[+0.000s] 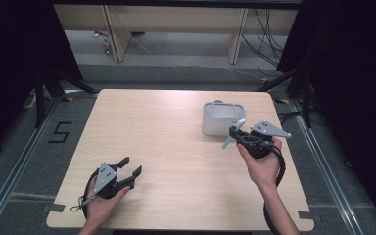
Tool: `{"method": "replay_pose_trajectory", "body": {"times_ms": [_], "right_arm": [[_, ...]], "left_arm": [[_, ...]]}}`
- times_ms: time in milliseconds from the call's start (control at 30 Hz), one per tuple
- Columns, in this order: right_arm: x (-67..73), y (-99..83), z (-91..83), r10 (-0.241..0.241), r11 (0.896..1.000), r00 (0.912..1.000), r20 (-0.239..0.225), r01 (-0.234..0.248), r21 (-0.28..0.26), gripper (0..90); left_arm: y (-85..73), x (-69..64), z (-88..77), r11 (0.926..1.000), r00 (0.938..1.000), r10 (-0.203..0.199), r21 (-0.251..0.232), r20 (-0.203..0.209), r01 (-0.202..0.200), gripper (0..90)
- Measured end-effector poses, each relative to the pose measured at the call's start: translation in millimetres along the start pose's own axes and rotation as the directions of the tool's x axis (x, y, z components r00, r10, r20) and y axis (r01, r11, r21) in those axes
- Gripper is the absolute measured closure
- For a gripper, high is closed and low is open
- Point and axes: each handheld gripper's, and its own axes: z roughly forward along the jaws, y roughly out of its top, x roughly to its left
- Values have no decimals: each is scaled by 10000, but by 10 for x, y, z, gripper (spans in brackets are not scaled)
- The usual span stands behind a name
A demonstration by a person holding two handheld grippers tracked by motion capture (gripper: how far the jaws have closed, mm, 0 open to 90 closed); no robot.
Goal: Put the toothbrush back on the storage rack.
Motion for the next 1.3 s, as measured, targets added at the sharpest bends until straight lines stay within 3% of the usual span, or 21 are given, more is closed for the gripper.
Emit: {"method": "replay_pose_trajectory", "body": {"times_ms": [67,100,467,567,600,800,833,1000,1033,1067,1200,1267,1300], "right_arm": [[-7,17,0,163,9999,9999,33,-163,23,853],[-25,25,2,-6,10000,10000,51,5,19,853],[-101,63,-10,98,9999,9994,330,-94,-97,853],[-113,77,-16,353,9994,9987,375,-352,-51,853],[-139,85,-15,137,9999,9990,419,-132,-112,853],[-170,115,-13,277,9995,9985,479,-270,-139,853],[-184,126,-2,68,9997,9985,545,-56,-220,853],[-177,157,-2,409,9991,9975,568,-404,-94,853],[-177,157,-2,409,9991,9975,568,-404,-94,853],[-205,165,5,119,9997,9982,593,-106,-209,853],[-223,187,10,298,9994,9975,636,-287,-185,853],[-238,198,19,158,9997,9972,726,-144,-202,853],[-226,202,23,360,9992,9967,730,-346,-211,853]], "left_arm": [[0,3,0,10000,10000,-53,-7,-44,53,399],[0,3,-1,10000,10000,-55,-1,-54,55,399],[1,2,2,10000,10000,-53,26,-52,54,401],[1,-2,4,10000,10000,-24,36,-59,24,402],[1,-4,2,10000,10000,-15,24,-62,16,402],[0,-5,7,10000,10000,-51,6,-60,51,403],[1,-7,3,10000,10000,-21,28,-53,21,403],[2,-15,5,10000,10000,36,30,-51,-35,404],[2,-15,5,10000,10000,36,30,-51,-35,404],[1,-15,2,10000,10000,53,14,-19,-53,404],[1,-10,2,10000,10000,-36,37,-57,36,404],[1,-8,2,10000,10000,-53,17,-44,54,404],[1,-6,3,10000,10000,-62,18,-42,62,404]]}}
